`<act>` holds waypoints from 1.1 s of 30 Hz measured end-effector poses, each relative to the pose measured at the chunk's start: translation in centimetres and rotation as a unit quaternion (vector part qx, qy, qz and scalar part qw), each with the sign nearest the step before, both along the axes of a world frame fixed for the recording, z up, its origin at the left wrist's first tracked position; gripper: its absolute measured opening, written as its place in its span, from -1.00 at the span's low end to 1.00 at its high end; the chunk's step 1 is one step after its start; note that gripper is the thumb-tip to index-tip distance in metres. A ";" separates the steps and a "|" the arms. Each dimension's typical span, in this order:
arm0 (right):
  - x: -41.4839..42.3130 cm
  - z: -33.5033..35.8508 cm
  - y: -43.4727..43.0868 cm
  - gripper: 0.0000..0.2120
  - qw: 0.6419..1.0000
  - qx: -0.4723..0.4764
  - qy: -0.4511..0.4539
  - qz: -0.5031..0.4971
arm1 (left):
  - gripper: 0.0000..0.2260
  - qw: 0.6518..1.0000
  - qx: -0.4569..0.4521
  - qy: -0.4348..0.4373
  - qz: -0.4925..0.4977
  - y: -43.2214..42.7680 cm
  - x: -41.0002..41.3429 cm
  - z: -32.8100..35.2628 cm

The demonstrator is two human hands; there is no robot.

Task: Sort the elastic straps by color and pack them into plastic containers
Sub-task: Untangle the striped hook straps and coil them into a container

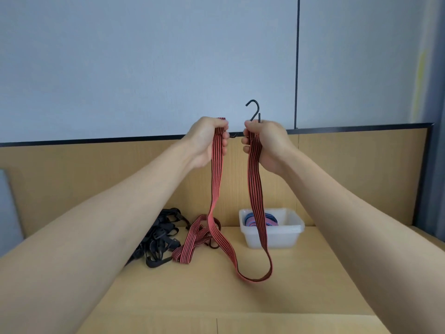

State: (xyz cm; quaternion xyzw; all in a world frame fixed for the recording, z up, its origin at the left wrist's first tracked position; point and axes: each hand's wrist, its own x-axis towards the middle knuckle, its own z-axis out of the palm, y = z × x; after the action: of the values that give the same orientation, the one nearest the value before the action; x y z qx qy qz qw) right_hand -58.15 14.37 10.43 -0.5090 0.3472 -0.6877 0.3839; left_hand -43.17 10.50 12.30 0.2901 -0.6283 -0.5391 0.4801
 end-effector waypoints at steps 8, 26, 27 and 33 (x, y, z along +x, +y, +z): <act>0.7 2.2 -0.8 -0.89 0.999 -0.004 -0.036 -0.040 | -0.84 0.998 -0.001 0.026 0.050 -0.1 -2.0 0.9; -0.4 2.7 -0.2 -0.95 0.993 0.013 -0.091 -0.071 | -0.51 0.998 -0.011 0.019 0.059 -1.0 -1.8 1.5; -0.4 2.7 -0.2 -0.95 0.993 0.015 -0.090 -0.072 | -0.55 0.998 -0.013 0.020 0.056 -0.9 -1.8 1.6; -0.1 3.3 -0.3 -0.90 0.993 0.003 -0.085 -0.083 | -0.65 0.999 0.026 0.035 0.018 -0.3 -2.0 1.9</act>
State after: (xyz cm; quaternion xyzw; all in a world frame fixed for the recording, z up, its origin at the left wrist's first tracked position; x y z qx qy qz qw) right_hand -58.30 14.12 13.68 -0.4174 0.3562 -0.7568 0.3550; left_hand -45.12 10.17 14.19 0.2949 -0.5910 -0.5565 0.5040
